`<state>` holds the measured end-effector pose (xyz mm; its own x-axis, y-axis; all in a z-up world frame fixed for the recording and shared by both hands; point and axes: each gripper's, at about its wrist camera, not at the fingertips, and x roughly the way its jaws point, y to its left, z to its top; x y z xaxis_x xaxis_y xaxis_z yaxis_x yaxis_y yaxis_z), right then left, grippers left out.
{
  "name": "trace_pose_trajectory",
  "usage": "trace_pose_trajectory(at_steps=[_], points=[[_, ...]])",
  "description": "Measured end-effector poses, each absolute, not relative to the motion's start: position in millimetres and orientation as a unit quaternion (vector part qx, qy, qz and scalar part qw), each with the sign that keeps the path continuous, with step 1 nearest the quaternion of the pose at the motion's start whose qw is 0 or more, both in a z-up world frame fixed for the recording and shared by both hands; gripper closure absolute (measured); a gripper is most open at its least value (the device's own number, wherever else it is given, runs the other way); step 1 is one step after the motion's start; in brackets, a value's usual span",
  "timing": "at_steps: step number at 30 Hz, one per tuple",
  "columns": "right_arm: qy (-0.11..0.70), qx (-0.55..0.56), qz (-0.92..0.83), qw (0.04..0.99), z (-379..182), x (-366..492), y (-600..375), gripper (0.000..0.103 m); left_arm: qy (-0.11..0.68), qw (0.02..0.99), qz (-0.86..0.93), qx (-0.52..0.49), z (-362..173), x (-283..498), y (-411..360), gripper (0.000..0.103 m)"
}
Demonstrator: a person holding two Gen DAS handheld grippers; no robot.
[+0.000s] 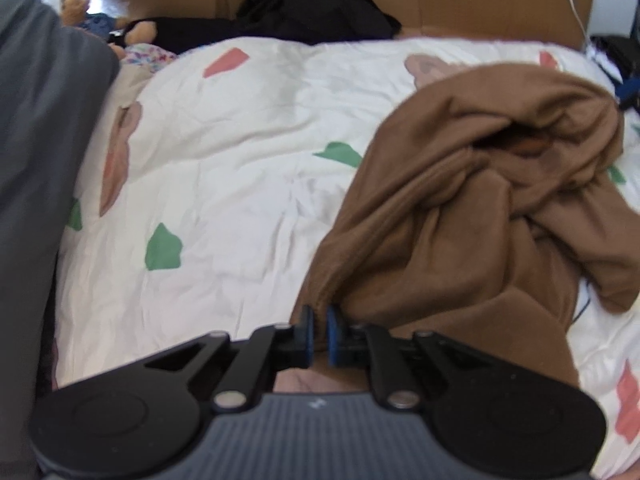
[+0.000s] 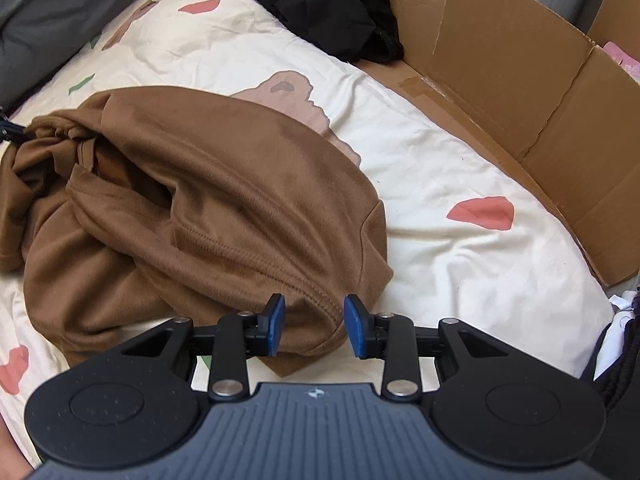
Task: Fold clothes
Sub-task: 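Hold the garment hem with the right tool and drag it across the duvet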
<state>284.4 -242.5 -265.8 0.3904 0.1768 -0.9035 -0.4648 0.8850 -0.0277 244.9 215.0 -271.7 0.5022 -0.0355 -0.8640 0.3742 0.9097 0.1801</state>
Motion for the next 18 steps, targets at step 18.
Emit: trace_pose_trajectory(at_steps=[18], points=[[0.525,-0.248,0.223,0.783,-294,304,-217,0.07,0.484,0.847,-0.122,0.184,-271,252,210,0.096]])
